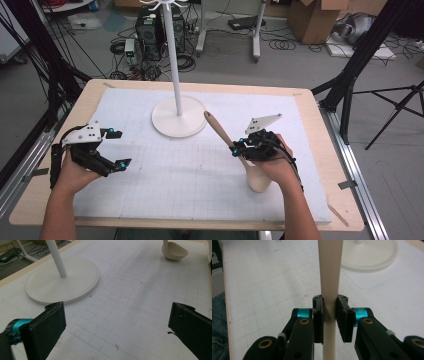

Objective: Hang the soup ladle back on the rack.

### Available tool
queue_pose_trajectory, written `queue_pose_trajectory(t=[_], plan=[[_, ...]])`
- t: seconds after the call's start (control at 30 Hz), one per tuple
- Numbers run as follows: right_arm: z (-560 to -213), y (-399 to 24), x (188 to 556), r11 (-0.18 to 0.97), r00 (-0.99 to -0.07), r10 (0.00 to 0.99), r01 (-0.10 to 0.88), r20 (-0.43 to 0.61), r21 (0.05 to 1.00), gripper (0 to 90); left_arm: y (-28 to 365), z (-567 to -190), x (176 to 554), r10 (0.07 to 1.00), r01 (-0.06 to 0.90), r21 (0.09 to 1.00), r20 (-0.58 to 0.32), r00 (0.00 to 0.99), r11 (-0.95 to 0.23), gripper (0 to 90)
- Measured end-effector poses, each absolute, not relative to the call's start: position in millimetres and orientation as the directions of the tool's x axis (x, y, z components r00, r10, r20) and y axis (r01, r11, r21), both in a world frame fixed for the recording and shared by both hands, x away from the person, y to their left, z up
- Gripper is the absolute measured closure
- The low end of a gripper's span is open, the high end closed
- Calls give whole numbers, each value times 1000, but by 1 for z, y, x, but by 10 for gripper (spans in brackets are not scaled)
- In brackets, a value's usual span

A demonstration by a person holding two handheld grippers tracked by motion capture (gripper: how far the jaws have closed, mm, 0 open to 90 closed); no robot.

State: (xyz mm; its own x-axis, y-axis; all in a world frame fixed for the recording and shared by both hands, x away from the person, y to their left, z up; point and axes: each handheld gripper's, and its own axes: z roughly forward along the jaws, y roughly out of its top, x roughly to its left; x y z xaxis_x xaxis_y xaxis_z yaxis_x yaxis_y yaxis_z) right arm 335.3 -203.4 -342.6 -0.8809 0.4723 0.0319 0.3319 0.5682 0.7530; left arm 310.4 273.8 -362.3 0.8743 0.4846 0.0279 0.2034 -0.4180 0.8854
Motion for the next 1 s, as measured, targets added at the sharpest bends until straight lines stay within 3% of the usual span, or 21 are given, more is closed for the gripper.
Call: queue_pose_trajectory(t=[1.0], plan=[[-263,-201,380,563,-889,457,288,-1,774,774,275,-361,309,482,200,887,29,876,-416,17]])
